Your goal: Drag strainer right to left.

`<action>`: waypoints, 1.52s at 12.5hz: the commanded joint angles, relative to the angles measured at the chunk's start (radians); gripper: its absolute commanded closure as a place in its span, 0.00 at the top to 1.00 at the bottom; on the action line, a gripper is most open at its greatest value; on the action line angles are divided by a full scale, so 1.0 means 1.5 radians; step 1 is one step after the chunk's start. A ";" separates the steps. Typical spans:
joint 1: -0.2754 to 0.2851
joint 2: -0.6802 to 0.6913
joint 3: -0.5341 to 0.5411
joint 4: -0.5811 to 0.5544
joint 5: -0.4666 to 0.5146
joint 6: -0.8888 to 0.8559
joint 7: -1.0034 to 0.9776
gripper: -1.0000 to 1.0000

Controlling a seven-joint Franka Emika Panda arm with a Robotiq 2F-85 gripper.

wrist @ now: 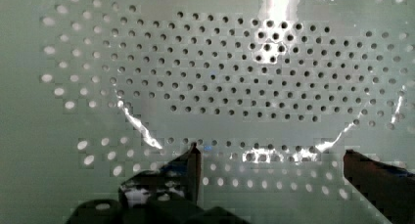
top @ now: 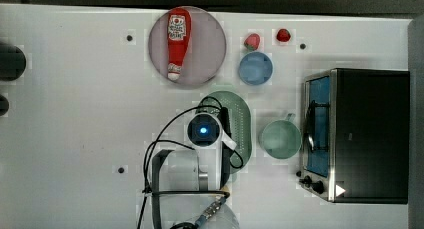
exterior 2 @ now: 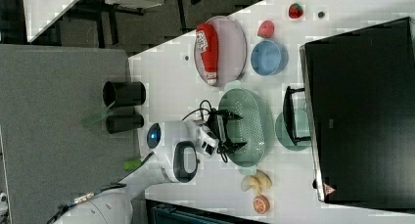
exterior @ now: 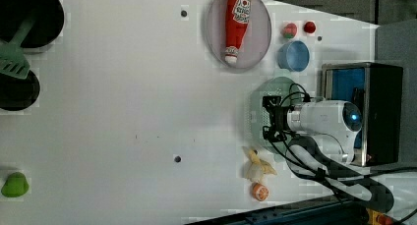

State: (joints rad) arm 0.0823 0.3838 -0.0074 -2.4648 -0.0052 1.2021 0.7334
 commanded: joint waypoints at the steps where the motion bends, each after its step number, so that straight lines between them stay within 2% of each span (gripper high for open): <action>1: 0.029 -0.020 0.034 0.019 -0.013 -0.010 0.074 1.00; 10: 0.142 0.005 0.062 0.047 -0.012 -0.017 0.259 1.00; 15: 0.189 0.052 0.064 0.113 -0.008 -0.027 0.300 1.00; 19: 0.228 0.080 0.067 0.183 0.031 -0.085 0.301 1.00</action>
State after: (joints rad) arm 0.4128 0.5117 0.0950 -2.2207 0.0422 1.1152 1.1455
